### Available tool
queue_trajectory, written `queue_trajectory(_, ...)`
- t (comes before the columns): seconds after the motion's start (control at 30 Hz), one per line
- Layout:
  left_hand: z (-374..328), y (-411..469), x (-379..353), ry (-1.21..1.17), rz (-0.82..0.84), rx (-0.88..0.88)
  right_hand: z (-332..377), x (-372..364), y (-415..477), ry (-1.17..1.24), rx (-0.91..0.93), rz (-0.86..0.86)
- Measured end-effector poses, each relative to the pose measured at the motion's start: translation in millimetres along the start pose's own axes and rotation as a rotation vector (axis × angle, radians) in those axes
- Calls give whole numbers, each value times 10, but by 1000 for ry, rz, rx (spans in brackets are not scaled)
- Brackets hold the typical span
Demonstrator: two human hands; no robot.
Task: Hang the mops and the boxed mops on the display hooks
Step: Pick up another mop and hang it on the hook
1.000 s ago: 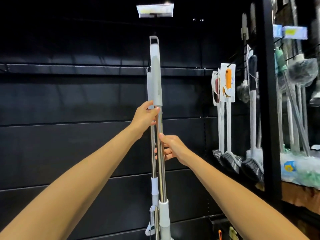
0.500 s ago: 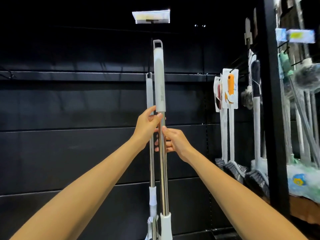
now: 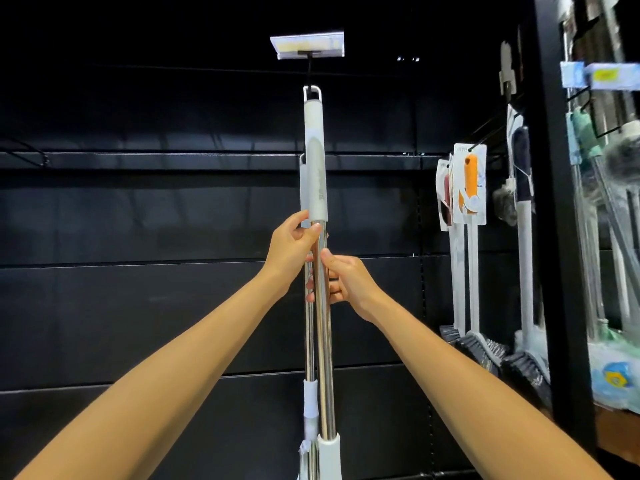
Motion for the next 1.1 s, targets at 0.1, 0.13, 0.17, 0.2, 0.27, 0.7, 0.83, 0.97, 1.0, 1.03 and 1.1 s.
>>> queue_trajectory(0.1, 16, 43, 12, 21, -5, 18, -19, -19, 48, -5, -6, 9)
queue_trajectory(0.13, 27, 64, 10, 26, -4, 27, -26, -14, 69, -4, -12, 11)
queue_trajectory(0.17, 42, 85, 6, 31, 0, 36, -38, -12, 91, -6, -22, 12)
queue_trajectory(0.2, 66, 106, 1, 36, 5, 45, -53, -11, 115, -14, -31, 12)
queue_trajectory(0.27, 121, 142, -7, 44, 13, 64, -82, -18, 158, -40, -45, 13)
queue_trajectory(0.7, 650, 344, -124, 88, 45, 162, -454, -33, 493, -100, -104, -23)
queue_trajectory(0.83, 813, 441, -181, 78, 74, 181, -589, -36, 658, -102, -116, -34)
queue_trajectory(0.97, 945, 537, -230, 85, 92, 191, -699, -34, 809, -104, -114, -55)
queue_trajectory(1.0, 974, 558, -240, 89, 92, 201, -722, -34, 839, -105, -114, -60)
queue_trajectory(1.03, 1000, 577, -247, 91, 88, 212, -748, -33, 859, -107, -116, -69)
queue_trajectory(1.1, 1049, 612, -270, 100, 86, 222, -793, -28, 912, -116, -118, -93)
Point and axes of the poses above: each hand's wrist, its own y-axis towards the middle knuckle, its own x-axis out of the back of the hand, z = x × y, the point moved 6 cm from there along y, towards the middle knuckle, and after that the axes turned 13 degrees about -z, right-handed, at the moved point
